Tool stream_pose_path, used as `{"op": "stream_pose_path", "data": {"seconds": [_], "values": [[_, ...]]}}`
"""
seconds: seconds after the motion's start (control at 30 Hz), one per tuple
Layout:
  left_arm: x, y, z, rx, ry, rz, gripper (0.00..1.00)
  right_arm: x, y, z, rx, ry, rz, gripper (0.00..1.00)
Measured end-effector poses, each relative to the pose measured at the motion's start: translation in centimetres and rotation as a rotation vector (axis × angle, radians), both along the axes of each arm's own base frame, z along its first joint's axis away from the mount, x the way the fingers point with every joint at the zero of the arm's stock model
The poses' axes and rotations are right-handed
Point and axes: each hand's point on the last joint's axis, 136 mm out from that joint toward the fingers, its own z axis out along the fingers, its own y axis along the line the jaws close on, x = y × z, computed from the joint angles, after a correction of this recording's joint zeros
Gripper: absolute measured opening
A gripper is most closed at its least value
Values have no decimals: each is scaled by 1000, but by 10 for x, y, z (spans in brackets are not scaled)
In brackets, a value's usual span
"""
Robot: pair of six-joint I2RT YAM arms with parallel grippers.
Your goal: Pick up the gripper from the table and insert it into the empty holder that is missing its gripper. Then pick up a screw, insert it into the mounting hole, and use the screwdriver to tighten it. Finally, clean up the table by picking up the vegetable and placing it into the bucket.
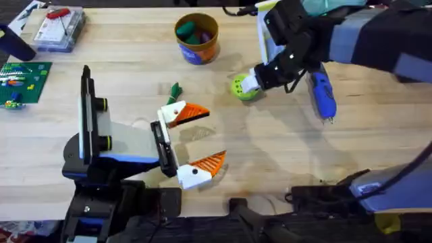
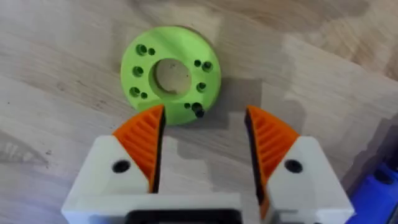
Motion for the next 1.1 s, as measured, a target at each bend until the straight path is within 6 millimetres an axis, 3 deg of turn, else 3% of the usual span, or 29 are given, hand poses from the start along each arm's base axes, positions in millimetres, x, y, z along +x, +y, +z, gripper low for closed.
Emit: {"op": "stream_pose_path", "data": {"seconds": [0.37, 1.1], "values": [[0, 0, 0, 0, 0, 0, 990, -1, -1, -7, -9, 19, 0, 553], [0, 0, 0, 0, 0, 0, 990, 2, 5, -5, 19, 9, 6, 462]]}}
